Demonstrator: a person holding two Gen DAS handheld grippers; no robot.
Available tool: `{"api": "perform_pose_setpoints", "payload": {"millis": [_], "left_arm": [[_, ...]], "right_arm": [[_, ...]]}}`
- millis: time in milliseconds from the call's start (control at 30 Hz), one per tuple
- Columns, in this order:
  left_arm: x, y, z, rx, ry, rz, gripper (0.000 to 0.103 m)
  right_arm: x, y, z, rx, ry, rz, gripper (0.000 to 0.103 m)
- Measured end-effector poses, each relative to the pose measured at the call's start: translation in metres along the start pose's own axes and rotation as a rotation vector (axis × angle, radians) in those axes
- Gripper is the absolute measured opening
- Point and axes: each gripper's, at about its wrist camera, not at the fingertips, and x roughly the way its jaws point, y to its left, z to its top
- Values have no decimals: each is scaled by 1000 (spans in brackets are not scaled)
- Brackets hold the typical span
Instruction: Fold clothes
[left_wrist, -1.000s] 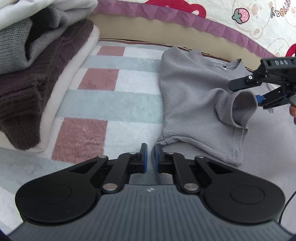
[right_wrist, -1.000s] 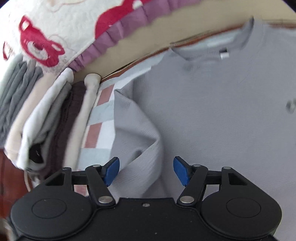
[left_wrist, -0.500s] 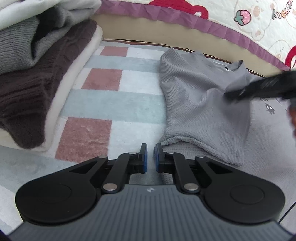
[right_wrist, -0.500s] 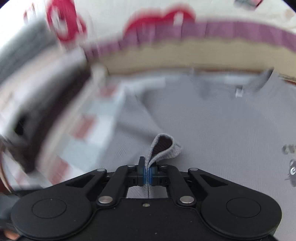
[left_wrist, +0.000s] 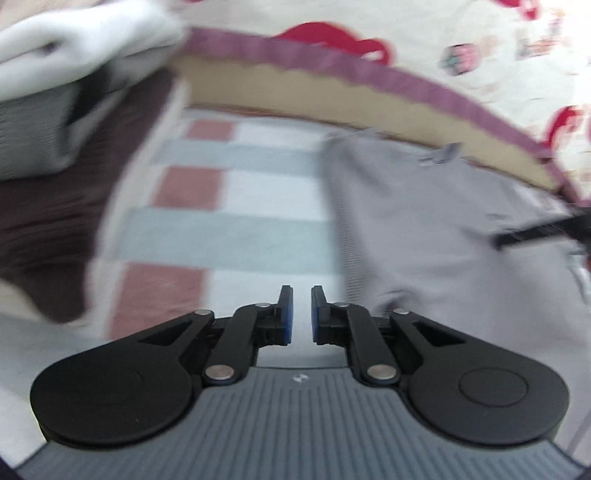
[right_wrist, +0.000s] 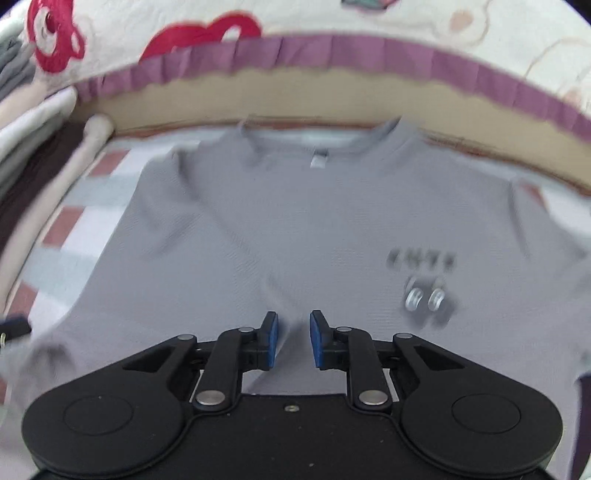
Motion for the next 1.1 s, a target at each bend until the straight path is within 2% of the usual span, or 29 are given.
{"api": "perform_pose_setpoints", "payload": {"millis": [67, 100, 133, 167, 233, 300, 333, 433, 533, 567, 600, 633, 667, 700, 833, 967, 1067, 1100], "left_arm": [[4, -9, -1, 28, 11, -40, 14], [7, -13, -2, 42, 17, -59, 18], [9, -18, -2, 56, 22, -79, 25], [11, -22, -3, 70, 28, -99, 28], [17, -34, -3, 125, 67, -107, 25], [19, -50, -6, 235, 93, -84, 25], [20, -55, -8, 275, 103, -67, 25], [23, -60, -18, 323, 113, 3, 25], [23, -57, -23, 347, 89, 11, 25], [23, -56, -24, 356, 87, -4, 25], [22, -56, -24, 370, 84, -17, 25], [23, -56, -24, 385, 82, -17, 21], [24, -56, -23, 392, 79, -9, 6], [26, -55, -21, 388, 76, 11, 3], [22, -25, -17, 244, 59, 64, 2], [17, 6, -18, 84, 63, 13, 3], [18, 5, -22, 84, 66, 17, 3], [17, 5, -22, 83, 67, 16, 3]], "right_arm": [[-5, 0, 24, 0, -50, 62, 45], [-2, 3, 39, 11, -56, 138, 59], [1, 7, 53, 22, -56, 213, 63], [12, 14, 68, 31, -22, 279, 63], [34, 29, 98, 47, 48, 405, 63], [65, 47, 126, 62, 132, 416, 64], [77, 49, 128, 73, 168, 422, 63], [111, 56, 136, 108, 274, 437, 65], [146, 62, 144, 142, 381, 452, 66], [158, 65, 147, 154, 417, 457, 64], [167, 66, 149, 160, 445, 465, 45], [164, 66, 147, 127, 425, 493, 13], [161, 68, 146, 79, 412, 515, 11], [157, 68, 147, 46, 379, 528, 10], [141, 59, 154, 59, 237, 589, 8], [154, 65, 149, 70, 231, 550, 8], [164, 71, 150, 129, 193, 531, 15], [166, 72, 152, 161, 175, 531, 21]]}}
